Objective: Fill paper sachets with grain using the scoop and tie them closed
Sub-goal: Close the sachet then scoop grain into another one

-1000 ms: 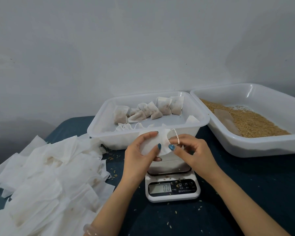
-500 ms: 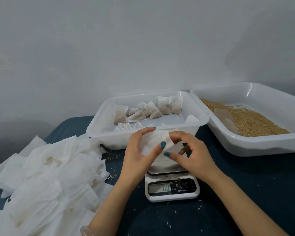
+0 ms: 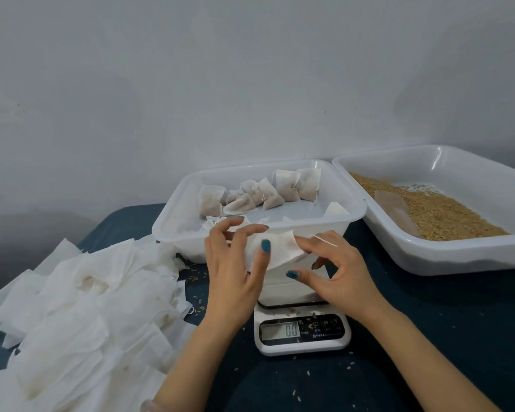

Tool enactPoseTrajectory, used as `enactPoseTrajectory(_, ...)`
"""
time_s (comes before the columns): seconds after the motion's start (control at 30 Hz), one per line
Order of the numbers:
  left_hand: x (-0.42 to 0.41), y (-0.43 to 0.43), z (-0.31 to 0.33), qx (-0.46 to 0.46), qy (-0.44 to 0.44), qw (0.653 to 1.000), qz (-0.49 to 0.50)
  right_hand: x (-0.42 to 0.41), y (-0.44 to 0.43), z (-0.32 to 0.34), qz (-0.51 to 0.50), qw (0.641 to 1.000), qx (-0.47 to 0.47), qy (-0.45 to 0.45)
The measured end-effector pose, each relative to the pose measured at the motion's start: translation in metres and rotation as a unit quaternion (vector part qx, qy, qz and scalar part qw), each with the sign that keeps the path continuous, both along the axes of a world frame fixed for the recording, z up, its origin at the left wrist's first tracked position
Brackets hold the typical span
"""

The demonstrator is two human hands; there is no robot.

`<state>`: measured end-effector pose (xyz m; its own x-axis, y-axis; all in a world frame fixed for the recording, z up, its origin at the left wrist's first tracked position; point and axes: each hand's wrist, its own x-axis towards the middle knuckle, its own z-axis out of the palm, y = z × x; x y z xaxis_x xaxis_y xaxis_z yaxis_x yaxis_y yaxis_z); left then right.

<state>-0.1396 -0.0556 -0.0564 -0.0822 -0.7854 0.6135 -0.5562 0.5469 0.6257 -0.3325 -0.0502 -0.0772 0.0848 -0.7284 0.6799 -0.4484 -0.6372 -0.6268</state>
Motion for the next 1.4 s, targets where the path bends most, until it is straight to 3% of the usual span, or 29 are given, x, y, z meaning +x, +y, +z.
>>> enactPoseTrajectory(0.13, 0.004, 0.0, 0.006, -0.021, -0.138, 0.984, -0.109, 0.003, 0.003, 0.001, 0.029, 0.999, -0.027, 0.016)
enactPoseTrajectory(0.23, 0.005, 0.001, 0.006, 0.065, -0.17, 0.973, -0.143, 0.003, 0.003, 0.002, 0.038, 0.997, -0.041, 0.055)
enactPoseTrajectory(0.33, 0.006, 0.001, 0.002, 0.077, -0.193, 0.969, -0.134, 0.004, 0.006, 0.003, 0.044, 0.997, -0.036, 0.056)
enactPoseTrajectory(0.7, 0.01, -0.001, 0.002, 0.087, -0.201, 0.97, -0.106, 0.008, 0.008, 0.008, 0.062, 0.994, -0.051, 0.072)
enactPoseTrajectory(0.9, 0.015, -0.001, 0.0, 0.022, -0.269, 0.963, -0.015, 0.008, 0.009, 0.007, 0.039, 0.997, -0.061, 0.033)
enactPoseTrajectory(1.07, 0.018, -0.004, 0.001, -0.016, -0.3, 0.954, -0.01, 0.009, 0.009, 0.008, 0.046, 0.996, -0.067, 0.027)
enactPoseTrajectory(1.23, 0.017, -0.003, 0.0, -0.019, -0.282, 0.959, -0.021, 0.009, 0.013, 0.014, 0.025, 0.993, -0.101, 0.047)
enactPoseTrajectory(1.4, 0.016, -0.004, -0.001, -0.001, -0.227, 0.973, -0.032, 0.002, 0.014, 0.019, -0.053, 0.991, -0.119, -0.004)
